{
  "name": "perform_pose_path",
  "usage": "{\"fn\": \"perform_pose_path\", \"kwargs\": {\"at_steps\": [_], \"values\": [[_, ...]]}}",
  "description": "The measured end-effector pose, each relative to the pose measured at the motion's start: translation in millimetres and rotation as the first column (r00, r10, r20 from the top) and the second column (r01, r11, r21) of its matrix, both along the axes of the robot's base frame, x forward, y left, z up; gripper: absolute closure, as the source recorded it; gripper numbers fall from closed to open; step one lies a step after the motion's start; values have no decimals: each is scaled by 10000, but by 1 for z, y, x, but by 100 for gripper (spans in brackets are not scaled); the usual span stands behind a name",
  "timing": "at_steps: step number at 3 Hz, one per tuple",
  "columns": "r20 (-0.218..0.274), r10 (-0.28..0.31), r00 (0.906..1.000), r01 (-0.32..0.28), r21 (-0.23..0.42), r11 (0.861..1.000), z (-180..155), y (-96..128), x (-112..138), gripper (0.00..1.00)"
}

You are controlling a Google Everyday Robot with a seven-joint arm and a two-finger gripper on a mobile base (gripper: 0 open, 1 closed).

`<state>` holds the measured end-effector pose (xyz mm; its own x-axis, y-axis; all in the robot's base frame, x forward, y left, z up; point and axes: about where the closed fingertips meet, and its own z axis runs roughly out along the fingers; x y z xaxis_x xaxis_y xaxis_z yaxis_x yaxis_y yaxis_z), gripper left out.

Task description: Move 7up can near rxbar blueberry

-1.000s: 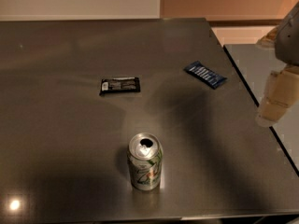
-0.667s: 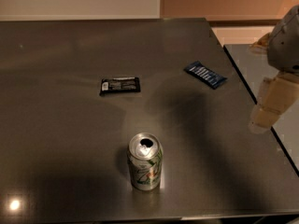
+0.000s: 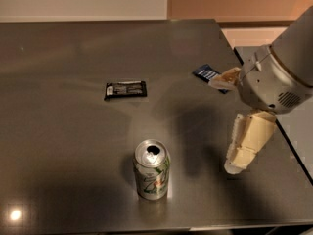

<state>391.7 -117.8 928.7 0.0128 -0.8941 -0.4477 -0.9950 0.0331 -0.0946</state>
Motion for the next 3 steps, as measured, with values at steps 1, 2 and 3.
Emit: {"fn": "perform_pose_path", "kwargs": {"at_steps": [1, 2, 3], "values": [[-226, 671, 9975, -656, 614, 9960, -9, 22, -15, 0], [-41, 1575, 9875, -1559, 1174, 9808, -16, 51, -30, 0], [48, 2146, 9767, -2124, 1657, 9630, -28, 76, -35, 0]]}}
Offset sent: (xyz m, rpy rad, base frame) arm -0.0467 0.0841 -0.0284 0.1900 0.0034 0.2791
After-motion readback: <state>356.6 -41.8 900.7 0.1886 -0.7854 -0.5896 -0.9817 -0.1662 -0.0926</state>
